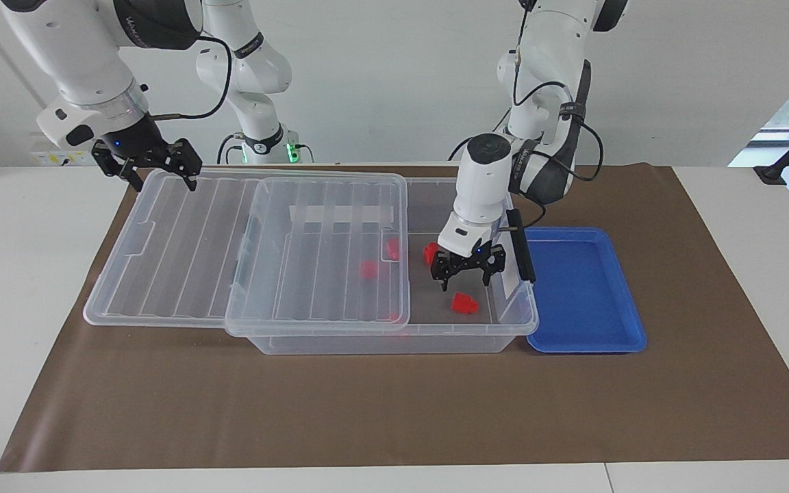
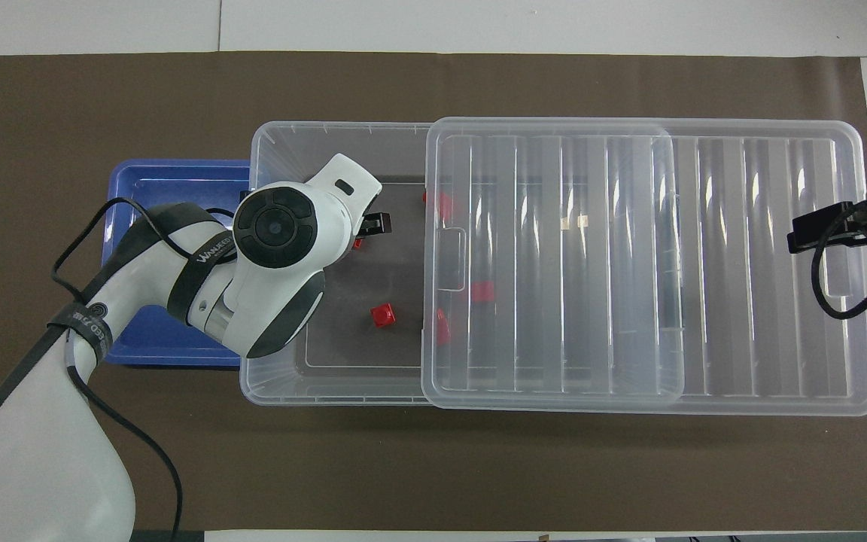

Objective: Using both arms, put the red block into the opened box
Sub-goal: 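Lower the red block into the box and open the left gripper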

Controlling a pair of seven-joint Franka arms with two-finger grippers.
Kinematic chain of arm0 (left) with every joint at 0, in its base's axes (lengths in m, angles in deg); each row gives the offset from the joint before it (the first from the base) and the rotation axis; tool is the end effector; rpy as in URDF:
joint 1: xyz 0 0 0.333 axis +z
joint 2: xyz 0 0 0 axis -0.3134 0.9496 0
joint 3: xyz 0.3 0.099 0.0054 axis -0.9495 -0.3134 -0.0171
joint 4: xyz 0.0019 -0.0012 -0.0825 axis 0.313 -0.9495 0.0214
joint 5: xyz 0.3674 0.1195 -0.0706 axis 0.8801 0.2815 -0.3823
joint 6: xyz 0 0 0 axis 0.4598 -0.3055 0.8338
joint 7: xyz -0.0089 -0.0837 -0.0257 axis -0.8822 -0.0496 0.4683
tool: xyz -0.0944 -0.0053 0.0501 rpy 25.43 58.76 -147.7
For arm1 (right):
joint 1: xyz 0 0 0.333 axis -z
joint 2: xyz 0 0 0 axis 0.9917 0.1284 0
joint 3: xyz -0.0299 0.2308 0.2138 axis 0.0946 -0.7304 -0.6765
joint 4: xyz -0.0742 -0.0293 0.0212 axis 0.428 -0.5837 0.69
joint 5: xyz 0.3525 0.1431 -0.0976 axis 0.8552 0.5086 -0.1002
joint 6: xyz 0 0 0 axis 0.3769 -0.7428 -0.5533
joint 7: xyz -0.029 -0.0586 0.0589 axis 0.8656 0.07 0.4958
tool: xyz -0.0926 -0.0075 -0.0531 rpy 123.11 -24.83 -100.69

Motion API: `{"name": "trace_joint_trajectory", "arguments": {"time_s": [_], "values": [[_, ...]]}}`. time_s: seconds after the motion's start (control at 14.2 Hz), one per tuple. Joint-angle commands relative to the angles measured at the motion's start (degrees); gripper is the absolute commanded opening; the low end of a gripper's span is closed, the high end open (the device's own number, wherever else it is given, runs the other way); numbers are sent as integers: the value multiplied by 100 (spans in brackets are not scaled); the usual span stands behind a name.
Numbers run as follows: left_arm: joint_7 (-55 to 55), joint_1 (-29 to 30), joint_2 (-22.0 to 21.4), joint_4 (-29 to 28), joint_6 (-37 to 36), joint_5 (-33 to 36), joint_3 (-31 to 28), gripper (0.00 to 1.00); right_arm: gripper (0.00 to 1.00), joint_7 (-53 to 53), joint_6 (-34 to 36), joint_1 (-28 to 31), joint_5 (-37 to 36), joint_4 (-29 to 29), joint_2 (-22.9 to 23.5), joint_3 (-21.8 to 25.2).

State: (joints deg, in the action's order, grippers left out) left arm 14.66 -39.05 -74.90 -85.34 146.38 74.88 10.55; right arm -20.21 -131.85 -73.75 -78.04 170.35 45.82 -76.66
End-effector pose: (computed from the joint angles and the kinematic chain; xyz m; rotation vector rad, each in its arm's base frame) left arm 0.5353 -0.3290 0.3916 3.1144 0.0619 0.3170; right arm 0.5415 -0.0163 0.6110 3.1324 -0.0126 -0.0880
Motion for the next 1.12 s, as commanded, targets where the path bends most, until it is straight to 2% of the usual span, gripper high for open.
{"name": "trace_joint_trajectory", "arguments": {"time_s": [0.0,0.07,0.14,0.21,0.28,0.35,0.56,0.7,0.91,1.05], "values": [[-103,-48,-409,-98,-401,92,0,100,100,54,52,97,53,82,-77,-27],[-94,-48,-532,-89,-585,40,0,100,100,194,44,115,53,82,-77,-27],[-86,-48,-663,-89,-761,-39,9,100,88,421,35,123,18,82,-68,-1],[-77,-48,-813,-89,-910,-153,35,100,65,606,35,202,0,82,-68,43],[-59,-48,-971,-106,-1103,-232,35,100,28,791,17,420,0,99,-68,44],[-42,-48,-1120,-106,-1323,-277,35,100,0,1080,-9,640,0,195,-85,44],[160,22,-1490,-255,-1518,-321,18,100,0,1924,-604,1089,0,844,-366,52],[545,232,-1631,-308,-1728,-452,-18,100,0,2102,-1088,1318,-18,1267,-507,61],[1599,750,-1842,-300,-1984,-1066,-27,100,0,2155,-1379,1564,-61,1435,-481,70],[2127,1075,-1869,-300,-2168,-1138,-35,100,0,2478,-1642,1836,-132,1453,-245,70]]}}
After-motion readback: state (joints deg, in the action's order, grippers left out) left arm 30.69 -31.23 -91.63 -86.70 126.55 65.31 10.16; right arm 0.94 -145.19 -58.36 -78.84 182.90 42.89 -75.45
